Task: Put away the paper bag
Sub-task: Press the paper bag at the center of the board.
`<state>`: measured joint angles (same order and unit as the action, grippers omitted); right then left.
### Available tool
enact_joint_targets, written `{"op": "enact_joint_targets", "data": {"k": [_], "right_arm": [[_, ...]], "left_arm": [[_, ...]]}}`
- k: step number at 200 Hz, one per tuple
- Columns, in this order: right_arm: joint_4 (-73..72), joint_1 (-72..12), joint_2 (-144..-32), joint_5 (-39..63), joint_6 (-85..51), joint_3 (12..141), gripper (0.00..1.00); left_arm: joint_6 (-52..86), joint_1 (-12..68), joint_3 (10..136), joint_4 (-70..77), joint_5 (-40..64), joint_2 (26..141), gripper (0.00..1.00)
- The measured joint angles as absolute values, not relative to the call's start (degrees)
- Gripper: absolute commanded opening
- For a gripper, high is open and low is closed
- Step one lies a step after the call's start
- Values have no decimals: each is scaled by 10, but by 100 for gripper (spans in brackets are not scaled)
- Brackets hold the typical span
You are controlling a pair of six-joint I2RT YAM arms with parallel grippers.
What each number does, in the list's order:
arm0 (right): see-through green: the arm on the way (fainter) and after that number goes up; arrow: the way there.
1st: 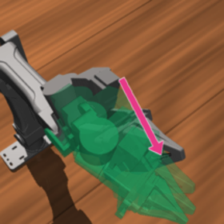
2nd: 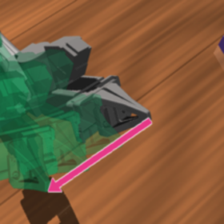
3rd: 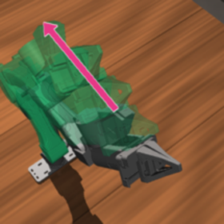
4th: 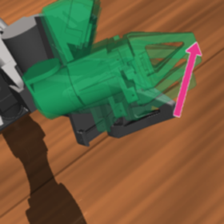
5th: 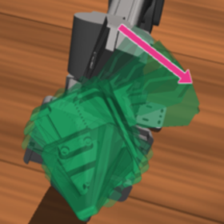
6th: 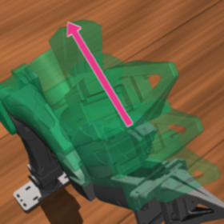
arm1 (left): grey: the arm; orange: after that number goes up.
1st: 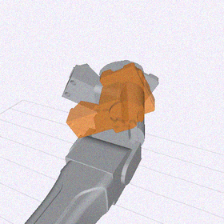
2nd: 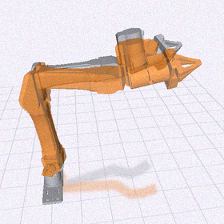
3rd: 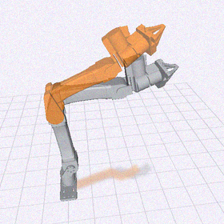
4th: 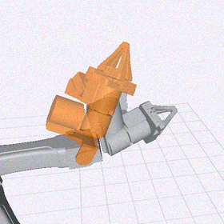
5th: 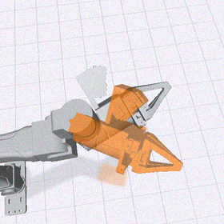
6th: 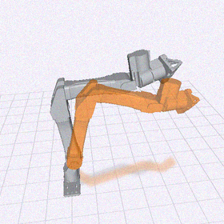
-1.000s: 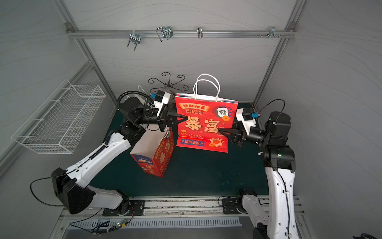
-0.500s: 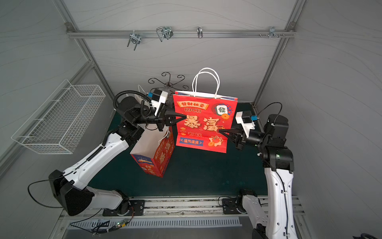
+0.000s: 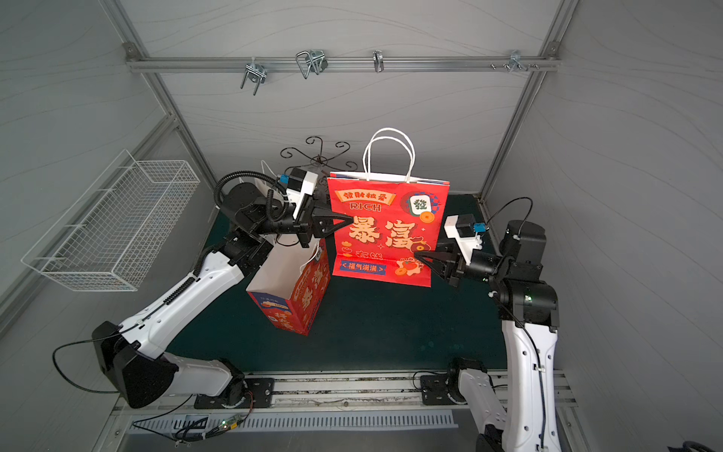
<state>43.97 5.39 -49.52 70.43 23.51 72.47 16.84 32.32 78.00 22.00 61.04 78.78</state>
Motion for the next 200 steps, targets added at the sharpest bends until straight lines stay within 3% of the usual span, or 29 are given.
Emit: {"op": "enact_joint_targets", "data": {"k": [53,70,78,91,108,145,181,200], "right_arm": [[447,55,-499,712,248,716,3],[447,55,-500,718,250,715,2],[447,55,-500,721,250,715,9],[447,55,-500,719,247,715,40],[439,55,-495,692,244,716,58],[422,55,-459,530,241,725,69],[403,55,-395,356,244,695,88],[394,55,-356,304,240,657,89]], "left_arm": [[170,323,780,220,609,788,0],[171,323,780,220,606,788,0],[172,323,780,220,604,787,0],[172,323,780,219,599,786,0],[172,323,780,213,586,782,0],[172,323,771,187,521,760,0],[194,316,741,170,454,726,0],[213,309,731,171,437,720,0]]}}
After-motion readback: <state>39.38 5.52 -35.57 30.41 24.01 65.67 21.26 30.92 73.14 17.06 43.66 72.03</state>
